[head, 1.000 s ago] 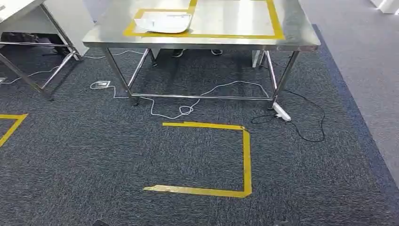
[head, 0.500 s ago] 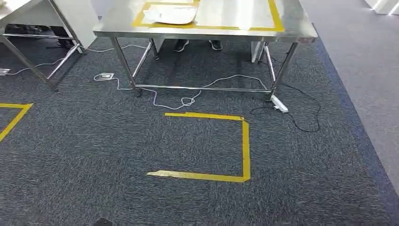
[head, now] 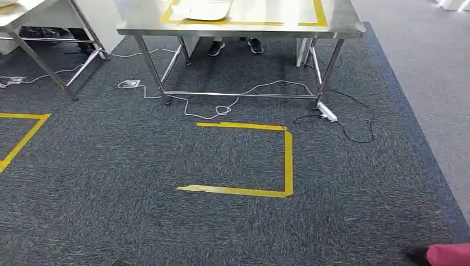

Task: Take the parts from the cabinet and place them on the table.

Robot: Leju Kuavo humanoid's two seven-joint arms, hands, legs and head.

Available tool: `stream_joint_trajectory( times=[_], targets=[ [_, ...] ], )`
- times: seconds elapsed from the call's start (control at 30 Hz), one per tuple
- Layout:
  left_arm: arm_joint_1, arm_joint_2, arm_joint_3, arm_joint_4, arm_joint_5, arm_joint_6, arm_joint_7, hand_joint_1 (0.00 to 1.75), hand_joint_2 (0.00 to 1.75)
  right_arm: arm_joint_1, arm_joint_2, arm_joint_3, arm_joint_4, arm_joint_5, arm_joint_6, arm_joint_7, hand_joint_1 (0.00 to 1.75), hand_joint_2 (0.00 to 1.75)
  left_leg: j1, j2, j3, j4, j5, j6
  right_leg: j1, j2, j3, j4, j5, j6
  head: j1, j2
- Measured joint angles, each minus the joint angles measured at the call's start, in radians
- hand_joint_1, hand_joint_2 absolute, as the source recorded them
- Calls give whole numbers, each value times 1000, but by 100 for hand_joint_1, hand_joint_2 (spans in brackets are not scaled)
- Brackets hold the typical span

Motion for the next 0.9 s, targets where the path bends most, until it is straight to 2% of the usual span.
stream_joint_trajectory(
  times=[0.03,0.07,0.1,0.13,0.17,0.2,0.27,0.3,0.33,0.37,0.4,0.47,0.5,0.53,0.57,0.6,0.63,0.73,0.83,0.9],
  targets=[
    [-2,-1,-3,-4,2,2,1,0,0,-1,0,0,0,0,1,-1,0,0,0,0,47,-96,-35,10,3,-1,-7,11,5,5,0,0],
    [-6,-1,-5,-5,3,2,3,0,0,-2,0,0,0,0,1,-1,0,0,-2,0,48,-115,-53,14,3,-4,-18,17,14,10,1,0],
    [-4,0,-7,-5,6,1,5,0,0,-3,0,-1,0,0,2,0,0,0,-3,0,37,-107,-54,18,1,-6,-25,17,24,15,0,0],
    [1,-2,-11,-6,8,2,11,0,0,-1,0,-1,0,0,2,0,0,0,-1,1,31,-111,-44,28,2,-6,-30,17,31,23,2,0],
    [5,-3,-11,-6,10,2,16,0,0,1,0,-1,0,0,2,0,0,0,2,6,24,-112,-34,35,-3,1,-43,30,16,29,1,0],
    [6,-3,-12,-6,11,2,18,0,0,2,0,-1,0,0,2,1,0,0,1,8,16,-111,-27,44,-5,4,-61,70,-29,35,8,0],
    [7,-4,-18,-6,18,2,23,0,0,2,0,-3,0,0,2,1,0,0,-3,10,-1,-110,-12,51,-7,9,-111,223,-125,43,9,0],
    [8,-4,-19,-6,20,2,27,0,0,1,0,-3,0,-1,2,1,0,0,-5,10,-10,-109,-5,51,-8,9,-131,295,-159,46,9,0],
    [9,-4,-21,-6,21,2,30,0,0,2,0,-3,0,-2,2,1,0,0,-6,11,-18,-108,0,50,-8,9,-133,327,-169,48,8,0],
    [10,-4,-22,-6,22,2,31,0,0,2,0,-4,0,-4,2,1,0,0,-7,10,-25,-106,5,49,-8,9,-107,307,-155,47,9,0],
    [12,-4,-24,-6,23,2,32,0,0,2,-1,-5,0,-5,2,1,0,0,-8,11,-29,-104,7,47,-8,9,-61,249,-126,45,8,0],
    [13,-5,-30,-6,23,2,34,0,0,2,-1,-8,0,-6,2,1,0,0,-8,10,-30,-101,10,43,-8,8,63,63,-63,37,9,0],
    [13,-6,-33,-9,23,2,34,0,0,-1,-1,-8,0,-6,2,1,0,0,-13,11,-31,-99,10,39,-7,8,94,2,-79,31,9,0],
    [13,-6,-37,-10,23,2,34,0,0,-3,-1,-9,-1,-8,1,0,0,0,-17,10,-37,-90,8,33,-7,10,101,-16,-80,23,7,0],
    [13,-6,-39,-13,23,2,34,0,0,-1,-1,-9,-1,-9,1,1,0,0,-16,10,-40,-91,10,29,-7,10,94,-14,-77,19,5,0],
    [13,-5,-39,-14,23,2,34,0,0,2,0,-9,-1,-10,0,1,0,0,-18,10,-42,-85,3,52,-7,9,93,-15,-76,20,7,0],
    [15,-5,-39,-14,23,2,36,0,0,3,0,-11,-1,-15,-2,2,0,0,-18,10,-43,-85,7,58,-5,9,94,-15,-76,20,5,0],
    [17,-5,-45,-19,28,2,46,0,0,1,0,-14,-1,-26,-12,5,0,0,-15,9,-45,-88,13,49,-1,7,91,-14,-75,16,6,0],
    [24,-5,-55,-25,32,1,55,0,0,1,0,-16,-1,-40,-20,10,0,0,-12,9,-47,-88,16,45,2,6,89,-12,-75,9,6,0],
    [26,-5,-62,-26,32,1,55,0,0,1,0,-17,-1,-46,-23,14,0,0,-10,9,-49,-89,16,34,3,6,89,-11,-75,9,6,0]
  ],
)
